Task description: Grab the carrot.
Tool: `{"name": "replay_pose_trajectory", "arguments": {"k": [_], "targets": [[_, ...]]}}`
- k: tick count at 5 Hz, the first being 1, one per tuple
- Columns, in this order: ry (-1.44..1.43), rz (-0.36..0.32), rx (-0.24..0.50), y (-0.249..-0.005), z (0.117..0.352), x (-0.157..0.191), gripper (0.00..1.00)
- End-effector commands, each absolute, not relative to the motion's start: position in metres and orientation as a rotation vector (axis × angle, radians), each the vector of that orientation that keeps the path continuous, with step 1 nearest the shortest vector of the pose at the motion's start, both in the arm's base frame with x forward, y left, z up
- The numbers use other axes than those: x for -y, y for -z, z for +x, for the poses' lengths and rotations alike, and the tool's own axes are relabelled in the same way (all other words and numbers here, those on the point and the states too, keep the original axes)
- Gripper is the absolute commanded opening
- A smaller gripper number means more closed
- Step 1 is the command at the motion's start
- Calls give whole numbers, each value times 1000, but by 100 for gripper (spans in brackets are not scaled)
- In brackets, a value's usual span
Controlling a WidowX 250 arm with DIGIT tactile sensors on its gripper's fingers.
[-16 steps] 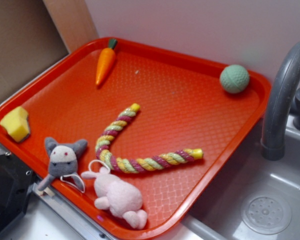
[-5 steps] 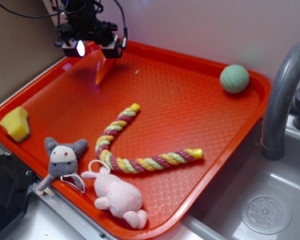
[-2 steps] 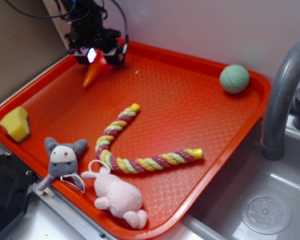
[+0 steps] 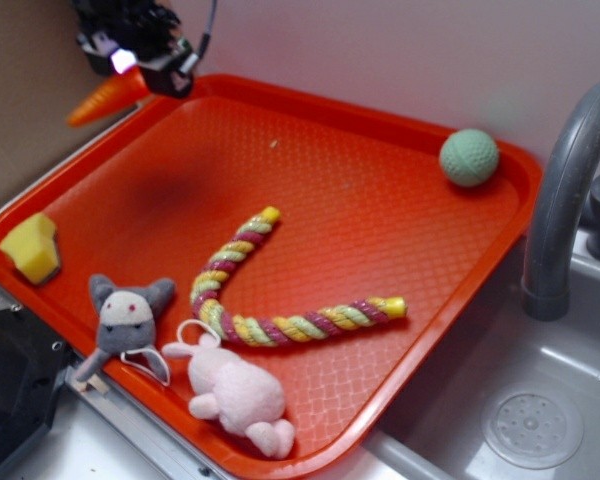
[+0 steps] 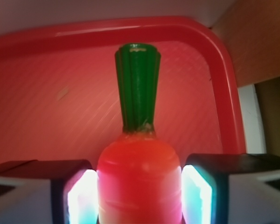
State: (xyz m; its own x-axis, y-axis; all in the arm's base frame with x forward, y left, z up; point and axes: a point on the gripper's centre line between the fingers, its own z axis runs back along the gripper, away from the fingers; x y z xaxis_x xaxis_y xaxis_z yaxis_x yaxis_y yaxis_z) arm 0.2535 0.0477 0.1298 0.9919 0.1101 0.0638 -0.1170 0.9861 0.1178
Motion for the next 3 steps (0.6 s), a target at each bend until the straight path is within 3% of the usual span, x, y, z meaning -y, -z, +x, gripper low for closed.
{"name": "replay_pose_trajectory", "arguments": {"k": [1,2,3], "targets": [[179,46,77,-216,235,25,0],[232,-19,122,-240,232,49,0],[169,-34,190,-245,228,54,0]]}}
